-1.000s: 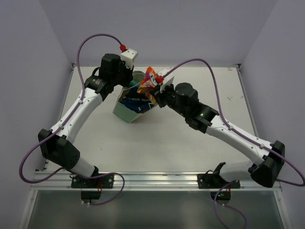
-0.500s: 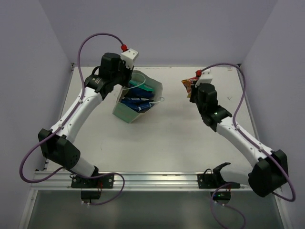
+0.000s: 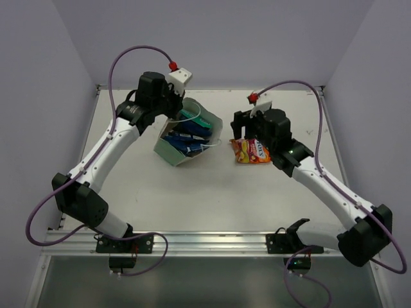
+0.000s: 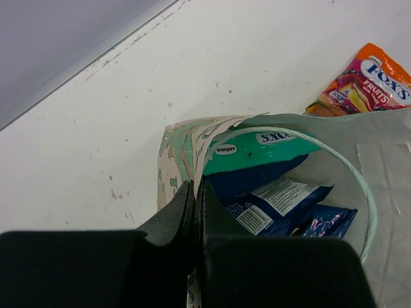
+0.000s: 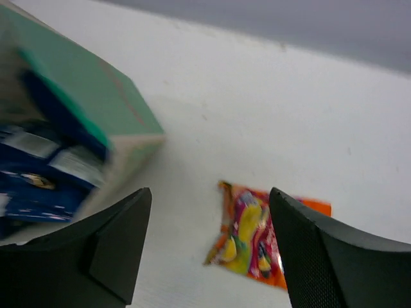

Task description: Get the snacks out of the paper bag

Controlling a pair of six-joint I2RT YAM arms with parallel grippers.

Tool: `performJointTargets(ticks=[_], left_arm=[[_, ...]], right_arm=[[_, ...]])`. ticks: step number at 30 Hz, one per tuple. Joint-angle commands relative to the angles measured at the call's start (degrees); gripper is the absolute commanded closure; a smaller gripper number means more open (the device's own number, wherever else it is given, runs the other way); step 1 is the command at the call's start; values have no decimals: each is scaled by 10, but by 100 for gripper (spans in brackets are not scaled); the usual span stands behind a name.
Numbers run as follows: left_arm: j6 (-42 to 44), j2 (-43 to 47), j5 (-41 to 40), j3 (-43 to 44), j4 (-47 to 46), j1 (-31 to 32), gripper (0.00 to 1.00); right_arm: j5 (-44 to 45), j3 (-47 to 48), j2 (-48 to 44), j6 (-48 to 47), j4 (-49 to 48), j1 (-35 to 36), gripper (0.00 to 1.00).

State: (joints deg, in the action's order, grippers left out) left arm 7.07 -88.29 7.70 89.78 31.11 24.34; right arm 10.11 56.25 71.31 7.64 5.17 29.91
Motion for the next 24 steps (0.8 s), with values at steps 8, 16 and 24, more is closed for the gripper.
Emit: performJointTargets(ticks=[8,16,24], left_arm=[[-31,15,21,36,-27,16,100],[-62,2,21,52,-12,16,100],[-65,6,35,44,-9,17,100]], right_arm=[[-261,238,37,-182,83,104,40],[-327,261,119,-206,141,136,53],[-300,295,216,-206,157,135,52]])
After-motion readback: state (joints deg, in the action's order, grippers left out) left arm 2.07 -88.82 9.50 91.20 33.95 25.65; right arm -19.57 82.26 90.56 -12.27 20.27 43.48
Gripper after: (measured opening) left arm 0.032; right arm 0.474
